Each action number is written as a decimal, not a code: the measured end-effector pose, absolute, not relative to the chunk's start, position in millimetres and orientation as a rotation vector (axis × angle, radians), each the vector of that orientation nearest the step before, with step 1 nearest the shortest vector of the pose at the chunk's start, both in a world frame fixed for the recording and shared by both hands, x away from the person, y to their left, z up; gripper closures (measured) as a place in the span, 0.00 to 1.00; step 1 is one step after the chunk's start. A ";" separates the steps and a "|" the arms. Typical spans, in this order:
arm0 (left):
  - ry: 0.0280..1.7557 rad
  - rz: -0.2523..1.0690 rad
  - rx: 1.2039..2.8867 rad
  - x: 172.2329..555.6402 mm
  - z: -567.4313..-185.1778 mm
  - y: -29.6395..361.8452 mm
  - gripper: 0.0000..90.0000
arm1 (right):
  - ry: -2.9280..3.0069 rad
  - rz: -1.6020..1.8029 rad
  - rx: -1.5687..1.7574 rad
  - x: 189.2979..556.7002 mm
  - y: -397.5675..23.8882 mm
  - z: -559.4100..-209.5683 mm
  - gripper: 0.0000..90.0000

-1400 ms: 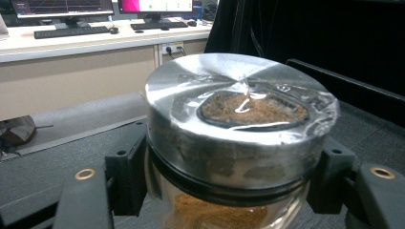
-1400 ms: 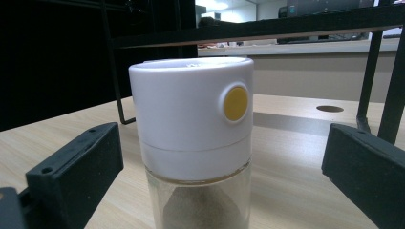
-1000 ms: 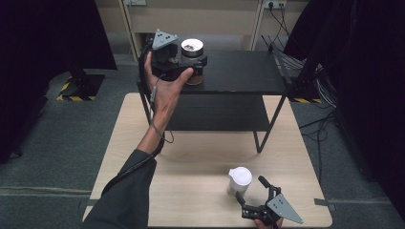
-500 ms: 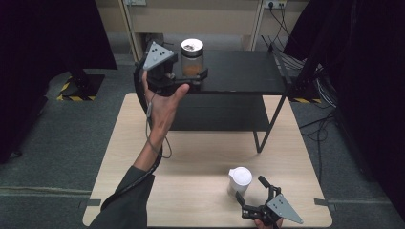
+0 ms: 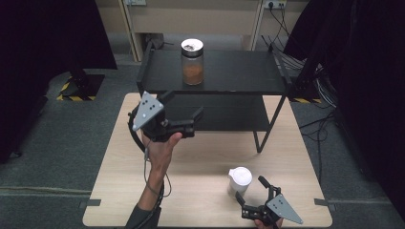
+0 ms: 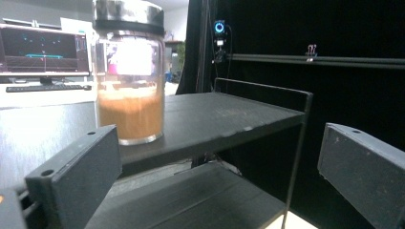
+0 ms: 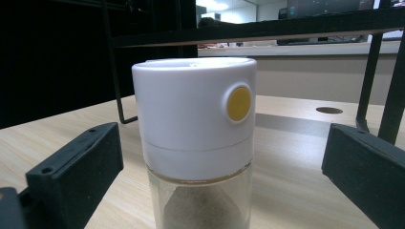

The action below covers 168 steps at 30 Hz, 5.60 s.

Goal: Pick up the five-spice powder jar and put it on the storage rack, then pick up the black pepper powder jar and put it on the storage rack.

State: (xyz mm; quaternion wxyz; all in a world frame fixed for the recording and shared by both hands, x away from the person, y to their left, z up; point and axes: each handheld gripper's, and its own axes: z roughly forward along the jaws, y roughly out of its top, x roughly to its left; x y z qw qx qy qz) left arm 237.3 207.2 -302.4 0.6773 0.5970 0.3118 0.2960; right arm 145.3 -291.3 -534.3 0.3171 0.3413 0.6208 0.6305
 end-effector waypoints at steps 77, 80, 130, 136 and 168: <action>0.868 0.568 1.352 167.4 -534.6 198.2 0.00 | 1.642 1.643 0.871 144.2 -289.6 -534.5 0.00; 0.865 0.572 1.348 166.7 -535.4 197.7 0.00 | 1.641 1.646 0.870 144.2 -290.0 -534.8 0.00; 0.829 0.629 1.389 162.3 -533.0 190.8 0.00 | 1.645 1.646 0.868 144.4 -290.2 -534.6 0.01; 0.828 0.630 1.391 162.4 -532.8 190.3 0.00 | 1.642 1.643 0.874 144.2 -289.8 -534.4 0.00; 0.830 0.630 1.389 162.4 -532.9 190.2 0.00 | 1.738 1.587 0.911 159.2 -273.8 -516.6 0.15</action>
